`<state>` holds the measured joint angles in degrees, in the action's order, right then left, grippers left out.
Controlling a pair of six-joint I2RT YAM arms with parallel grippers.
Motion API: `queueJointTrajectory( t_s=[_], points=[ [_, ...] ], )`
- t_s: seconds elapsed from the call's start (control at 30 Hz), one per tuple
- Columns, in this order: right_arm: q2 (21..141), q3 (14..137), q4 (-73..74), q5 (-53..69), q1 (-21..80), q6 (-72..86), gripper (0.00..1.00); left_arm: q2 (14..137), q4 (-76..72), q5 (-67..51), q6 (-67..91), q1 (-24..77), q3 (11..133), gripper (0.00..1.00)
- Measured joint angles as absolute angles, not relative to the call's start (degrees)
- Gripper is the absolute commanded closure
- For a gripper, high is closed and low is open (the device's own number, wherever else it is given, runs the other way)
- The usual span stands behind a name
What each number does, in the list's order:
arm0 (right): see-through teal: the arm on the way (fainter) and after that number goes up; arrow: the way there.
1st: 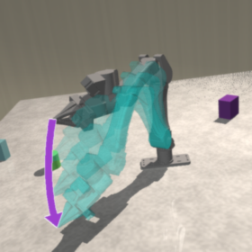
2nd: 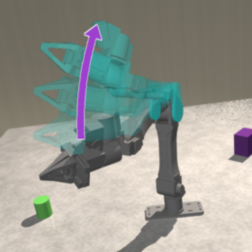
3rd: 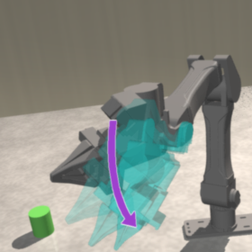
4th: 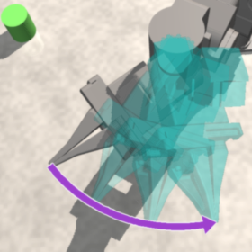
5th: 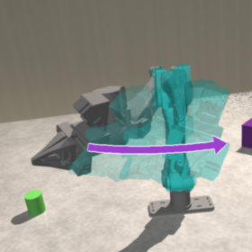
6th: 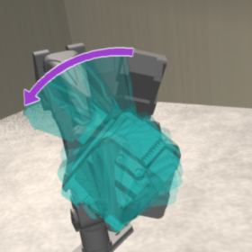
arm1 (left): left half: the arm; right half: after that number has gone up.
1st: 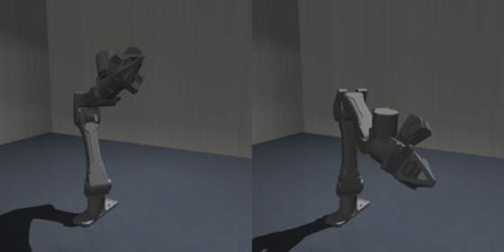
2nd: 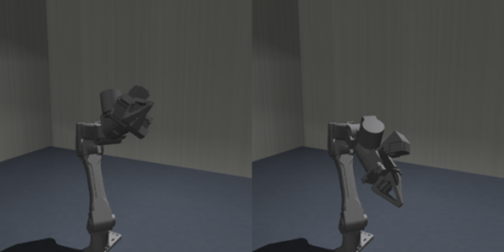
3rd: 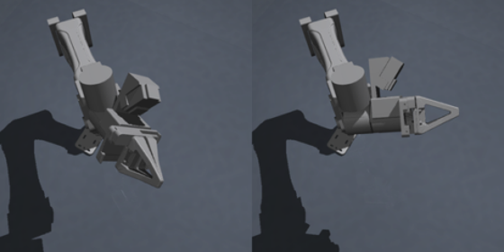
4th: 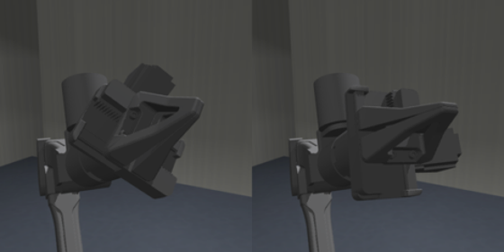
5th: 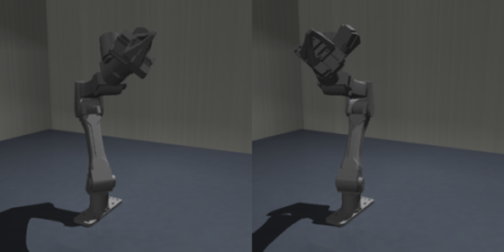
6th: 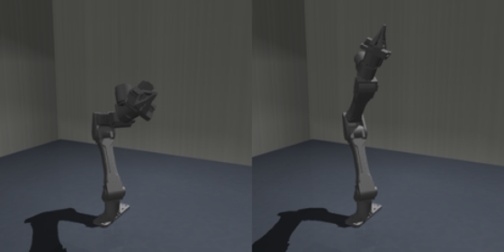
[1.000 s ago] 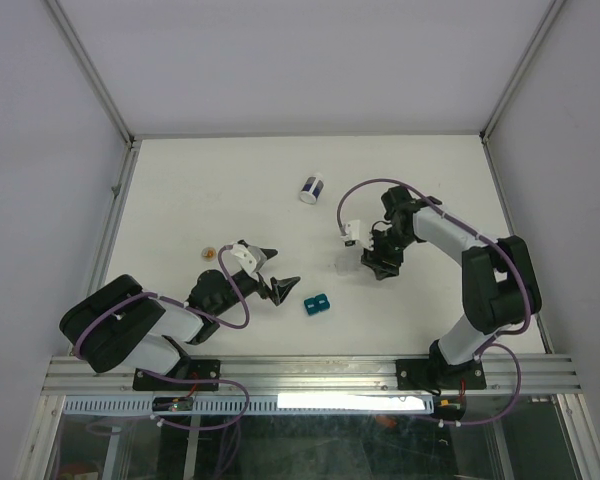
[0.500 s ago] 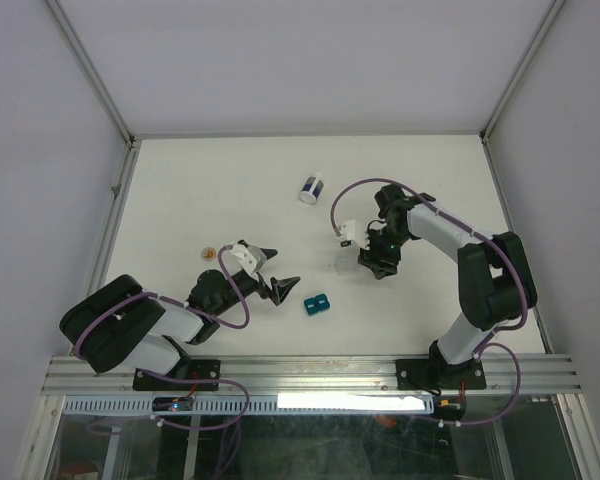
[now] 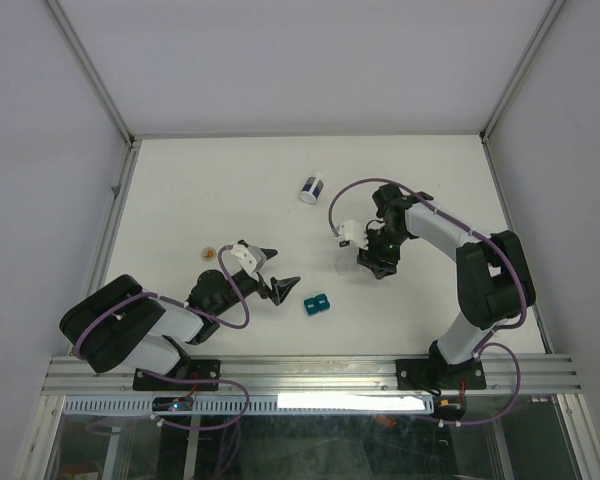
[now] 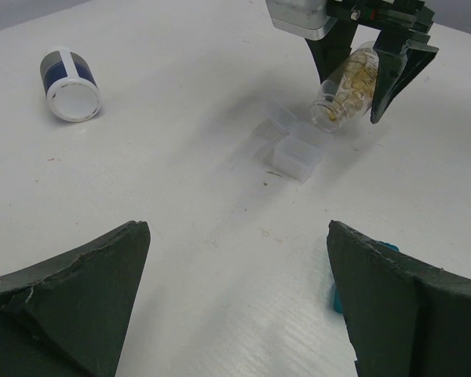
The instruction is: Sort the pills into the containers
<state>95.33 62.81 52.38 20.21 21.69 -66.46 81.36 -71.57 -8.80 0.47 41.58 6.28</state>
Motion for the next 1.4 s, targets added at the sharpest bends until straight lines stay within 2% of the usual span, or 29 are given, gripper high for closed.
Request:
queueJointTrajectory(
  t_s=[1.4],
  points=[
    [95.31, 63.55, 51.77, 17.34, 22.96, -64.29, 1.0, 81.36, -71.57, -8.82, 0.45, 41.58, 6.31, 0.01]
  ],
)
